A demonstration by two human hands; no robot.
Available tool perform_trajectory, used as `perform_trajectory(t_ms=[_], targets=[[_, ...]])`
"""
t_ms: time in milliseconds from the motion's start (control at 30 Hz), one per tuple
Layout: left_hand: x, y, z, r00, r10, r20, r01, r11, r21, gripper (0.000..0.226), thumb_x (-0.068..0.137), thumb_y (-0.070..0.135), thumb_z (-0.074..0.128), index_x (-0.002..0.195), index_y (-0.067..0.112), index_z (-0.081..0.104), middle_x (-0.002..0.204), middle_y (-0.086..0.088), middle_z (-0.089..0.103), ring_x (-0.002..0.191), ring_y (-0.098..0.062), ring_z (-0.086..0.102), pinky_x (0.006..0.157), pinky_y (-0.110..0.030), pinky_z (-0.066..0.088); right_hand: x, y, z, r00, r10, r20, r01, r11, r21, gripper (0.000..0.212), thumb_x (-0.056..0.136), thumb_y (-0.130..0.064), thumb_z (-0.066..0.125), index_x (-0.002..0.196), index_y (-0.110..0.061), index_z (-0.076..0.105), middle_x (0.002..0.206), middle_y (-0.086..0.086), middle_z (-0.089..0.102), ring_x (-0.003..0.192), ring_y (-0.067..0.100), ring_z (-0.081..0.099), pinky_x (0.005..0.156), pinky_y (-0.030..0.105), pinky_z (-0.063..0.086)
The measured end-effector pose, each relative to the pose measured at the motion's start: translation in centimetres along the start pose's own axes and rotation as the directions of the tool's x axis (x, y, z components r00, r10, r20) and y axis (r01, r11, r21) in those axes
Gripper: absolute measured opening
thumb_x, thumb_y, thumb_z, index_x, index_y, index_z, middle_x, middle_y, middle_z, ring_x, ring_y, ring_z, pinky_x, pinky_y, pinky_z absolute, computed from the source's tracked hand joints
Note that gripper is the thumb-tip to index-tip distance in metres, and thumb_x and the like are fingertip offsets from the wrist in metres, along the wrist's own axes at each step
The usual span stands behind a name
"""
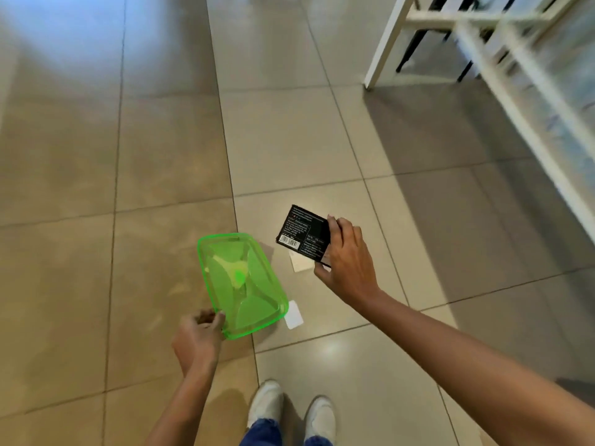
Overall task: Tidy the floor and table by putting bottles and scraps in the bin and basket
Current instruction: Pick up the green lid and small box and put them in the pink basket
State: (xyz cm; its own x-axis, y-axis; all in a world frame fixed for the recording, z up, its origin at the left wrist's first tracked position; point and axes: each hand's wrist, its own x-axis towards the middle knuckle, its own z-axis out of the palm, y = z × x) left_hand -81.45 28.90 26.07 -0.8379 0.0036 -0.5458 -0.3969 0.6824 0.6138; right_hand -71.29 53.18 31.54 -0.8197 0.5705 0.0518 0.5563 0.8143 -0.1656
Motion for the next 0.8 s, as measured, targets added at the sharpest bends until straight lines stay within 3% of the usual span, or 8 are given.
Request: perform_trajectory(t_ms=[100, 233, 400, 533, 633, 800], targets=[[-3.4, 6.2, -4.8, 0.991, 0.127, -0.029, -0.127, 0.992, 0.013, 0.021, 0.084, 0.019, 0.070, 0.099, 0.004, 0.073, 0.095, -0.017, 0.074, 0.088, -0.031, 0.071, 0.083, -0.040, 0.053, 1.1, -1.8, -7.4, 0.991, 0.063, -0.120, -0.057, 0.997, 0.054, 0.085, 0.075, -0.040, 0.062, 0.143, 0.002, 0.036, 0.130, 0.017, 0.048, 0.112, 0.031, 0.047, 0.102, 0.036, 0.040], [-7.8, 13.5, -9.3, 0.953, 0.302, -0.027, -0.299, 0.951, 0.080, 0.017, 0.084, 0.015, 0.069, 0.098, 0.006, 0.075, 0.091, -0.016, 0.075, 0.083, -0.028, 0.071, 0.066, -0.028, 0.039, 1.4, -3.1, -15.7, 0.953, 0.157, -0.258, -0.126, 0.983, 0.132, 0.085, 0.073, -0.040, 0.066, 0.142, 0.001, 0.038, 0.126, 0.015, 0.049, 0.109, 0.028, 0.046, 0.096, 0.036, 0.044], [-12.2, 19.0, -10.5, 0.898, 0.432, 0.080, -0.438, 0.894, 0.096, 0.018, 0.084, 0.012, 0.068, 0.099, 0.002, 0.074, 0.090, -0.019, 0.074, 0.078, -0.026, 0.070, 0.060, -0.021, 0.037, -1.3, -2.6, -22.1, 0.906, 0.286, -0.312, -0.250, 0.956, 0.152, 0.087, 0.071, -0.040, 0.068, 0.142, 0.001, 0.037, 0.125, 0.015, 0.048, 0.110, 0.028, 0.044, 0.097, 0.034, 0.041], [-15.5, 20.5, -9.0, 0.853, 0.476, 0.213, -0.503, 0.859, 0.095, 0.018, 0.085, 0.010, 0.066, 0.100, 0.003, 0.072, 0.090, -0.016, 0.073, 0.066, -0.015, 0.055, 0.052, -0.010, 0.034, -5.8, -0.7, -24.7, 0.839, 0.439, -0.322, -0.412, 0.899, 0.150, 0.089, 0.070, -0.041, 0.067, 0.143, 0.000, 0.035, 0.124, 0.013, 0.047, 0.108, 0.026, 0.042, 0.096, 0.033, 0.039], [-18.5, 20.7, -7.5, 0.813, 0.486, 0.320, -0.545, 0.829, 0.126, 0.017, 0.085, 0.011, 0.065, 0.100, 0.006, 0.073, 0.093, -0.012, 0.073, 0.067, -0.016, 0.055, 0.061, -0.023, 0.034, -10.6, 1.2, -26.1, 0.766, 0.548, -0.336, -0.534, 0.834, 0.141, 0.090, 0.069, -0.041, 0.068, 0.142, 0.000, 0.036, 0.124, 0.013, 0.047, 0.106, 0.025, 0.042, 0.093, 0.033, 0.041], [-23.9, 19.8, -5.5, 0.715, 0.483, 0.505, -0.604, 0.790, 0.101, 0.015, 0.088, 0.012, 0.064, 0.099, 0.005, 0.072, 0.090, -0.012, 0.073, 0.057, -0.014, 0.057, 0.051, -0.011, 0.034, -20.5, 3.5, -28.4, 0.575, 0.739, -0.351, -0.742, 0.652, 0.157, 0.089, 0.066, -0.041, 0.070, 0.138, 0.002, 0.040, 0.120, 0.015, 0.047, 0.103, 0.028, 0.043, 0.091, 0.037, 0.043]])
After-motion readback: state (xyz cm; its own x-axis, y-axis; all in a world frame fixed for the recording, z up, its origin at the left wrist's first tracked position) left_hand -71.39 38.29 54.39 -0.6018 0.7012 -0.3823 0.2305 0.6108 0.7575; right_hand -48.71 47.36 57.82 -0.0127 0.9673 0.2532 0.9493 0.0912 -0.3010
